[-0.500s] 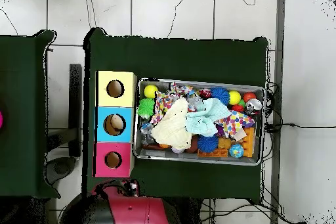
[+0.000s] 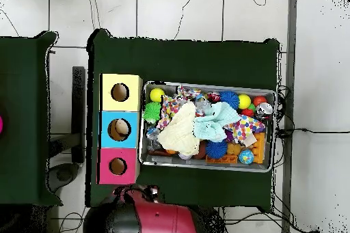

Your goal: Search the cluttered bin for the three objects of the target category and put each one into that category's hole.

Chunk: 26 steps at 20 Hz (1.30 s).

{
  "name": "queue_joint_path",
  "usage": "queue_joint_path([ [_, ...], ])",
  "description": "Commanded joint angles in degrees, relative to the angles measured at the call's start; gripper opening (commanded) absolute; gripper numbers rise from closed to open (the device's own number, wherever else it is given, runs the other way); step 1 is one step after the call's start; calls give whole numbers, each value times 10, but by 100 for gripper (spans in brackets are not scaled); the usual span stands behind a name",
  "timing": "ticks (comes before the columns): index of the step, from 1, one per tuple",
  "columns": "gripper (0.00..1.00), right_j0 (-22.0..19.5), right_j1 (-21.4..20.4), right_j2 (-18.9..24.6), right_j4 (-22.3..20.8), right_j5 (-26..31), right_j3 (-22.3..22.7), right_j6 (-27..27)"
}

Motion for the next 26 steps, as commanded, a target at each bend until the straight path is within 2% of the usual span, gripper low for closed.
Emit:
queue_joint_path([
  [1, 0, -58, 35, -7, 12, 10, -25, 82],
  [6, 0, -97, 71, 1, 1, -51, -47, 92],
  [12, 0, -132, 119, 9, -22, -67, -93, 72],
  [16, 0, -134, 158, 1, -25, -109, -128, 96],
  [20, 0, -125, 196, -13, -21, -108, -164, 107],
  [26, 0, -145, 196, -8, -5, -91, -181, 84],
])
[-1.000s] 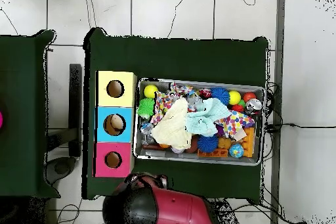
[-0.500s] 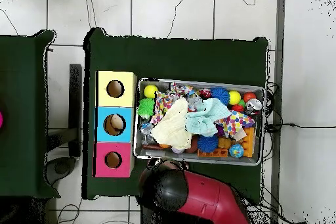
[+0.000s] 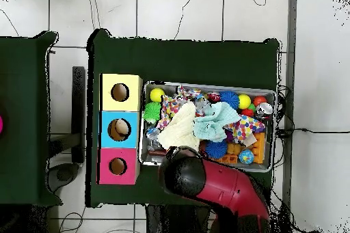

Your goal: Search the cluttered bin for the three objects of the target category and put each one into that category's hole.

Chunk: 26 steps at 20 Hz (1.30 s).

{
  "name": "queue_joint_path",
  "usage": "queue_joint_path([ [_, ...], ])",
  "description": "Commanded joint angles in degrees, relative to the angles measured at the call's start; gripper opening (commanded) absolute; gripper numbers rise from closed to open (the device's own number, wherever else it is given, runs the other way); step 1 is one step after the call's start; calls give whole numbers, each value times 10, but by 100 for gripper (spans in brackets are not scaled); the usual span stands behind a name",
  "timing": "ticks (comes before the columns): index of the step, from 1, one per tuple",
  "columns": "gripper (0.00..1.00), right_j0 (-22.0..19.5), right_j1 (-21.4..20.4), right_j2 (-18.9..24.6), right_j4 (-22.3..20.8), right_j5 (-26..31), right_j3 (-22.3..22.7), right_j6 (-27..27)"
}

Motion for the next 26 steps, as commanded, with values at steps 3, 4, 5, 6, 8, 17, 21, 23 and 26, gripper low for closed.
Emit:
queue_joint_path([
  [3, 0, -30, 39, 5, -7, -14, -67, 78],
  [4, 0, -33, 40, 4, -9, -20, -67, 77],
  [5, 0, -35, 40, 5, -11, -25, -67, 76],
  [6, 0, -38, 40, 6, -12, -29, -65, 75],
  [8, 0, -44, 39, 11, -13, -39, -60, 72],
  [17, 0, -77, 48, 57, -6, -119, -39, 68],
  [21, 0, -103, 52, 94, 18, -163, -15, 88],
  [23, 0, -116, 56, 116, 33, -191, 3, 110],
  [26, 0, -121, 68, 129, 40, -231, 16, 137],
])
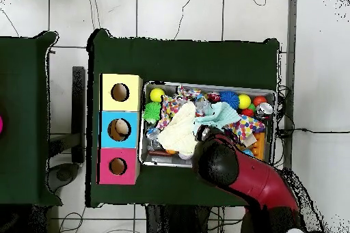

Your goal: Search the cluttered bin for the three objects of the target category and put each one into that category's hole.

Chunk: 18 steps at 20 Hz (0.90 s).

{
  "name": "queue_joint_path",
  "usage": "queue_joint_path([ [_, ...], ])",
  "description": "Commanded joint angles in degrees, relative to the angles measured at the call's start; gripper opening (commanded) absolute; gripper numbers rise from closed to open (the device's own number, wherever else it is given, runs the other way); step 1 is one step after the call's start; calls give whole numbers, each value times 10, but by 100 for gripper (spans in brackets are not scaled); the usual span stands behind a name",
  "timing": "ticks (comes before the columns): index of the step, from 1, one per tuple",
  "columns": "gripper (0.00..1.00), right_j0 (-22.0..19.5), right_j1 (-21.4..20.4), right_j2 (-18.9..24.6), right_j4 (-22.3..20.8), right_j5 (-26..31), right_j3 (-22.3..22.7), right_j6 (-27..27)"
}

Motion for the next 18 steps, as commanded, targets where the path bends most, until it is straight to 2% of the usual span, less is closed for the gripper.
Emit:
queue_joint_path([
  [1, 0, -26, 37, 95, 34, -81, 43, 140],
  [2, 0, -30, 38, 100, 38, -86, 46, 144],
  [5, 0, -88, 14, 169, 54, -137, 92, 183],
  [8, 0, -104, 11, 191, 71, -143, 105, 200],
  [13, 0, -138, 12, 244, 82, -188, 145, 246],
  [18, 0, -140, 21, 260, 83, -193, 160, 266],
])
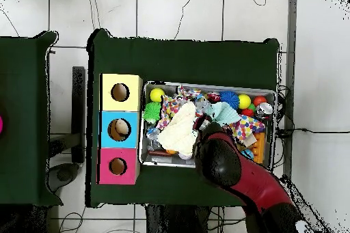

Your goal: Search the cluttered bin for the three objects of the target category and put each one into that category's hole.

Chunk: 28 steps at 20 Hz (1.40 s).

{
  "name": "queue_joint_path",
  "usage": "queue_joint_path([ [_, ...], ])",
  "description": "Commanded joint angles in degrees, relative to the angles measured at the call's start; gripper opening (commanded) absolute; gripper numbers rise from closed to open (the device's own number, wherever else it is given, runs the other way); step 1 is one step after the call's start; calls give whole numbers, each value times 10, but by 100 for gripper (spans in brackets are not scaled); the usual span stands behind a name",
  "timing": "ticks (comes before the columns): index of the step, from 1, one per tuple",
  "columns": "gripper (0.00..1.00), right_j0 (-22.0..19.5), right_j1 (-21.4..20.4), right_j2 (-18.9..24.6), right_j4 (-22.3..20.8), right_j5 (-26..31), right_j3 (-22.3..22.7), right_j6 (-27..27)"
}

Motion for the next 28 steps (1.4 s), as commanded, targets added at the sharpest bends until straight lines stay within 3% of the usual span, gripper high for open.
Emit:
queue_joint_path([
  [1, 0, -16, 19, 104, 28, -41, 68, 202],
  [6, 0, -20, 31, 128, 12, -35, 69, 208],
  [12, 0, 10, 13, 92, 15, -8, 49, 193],
  [18, 0, 19, 15, 90, 13, -30, 47, 200],
  [28, 0, 18, 14, 95, 9, -3, 40, 182],
])
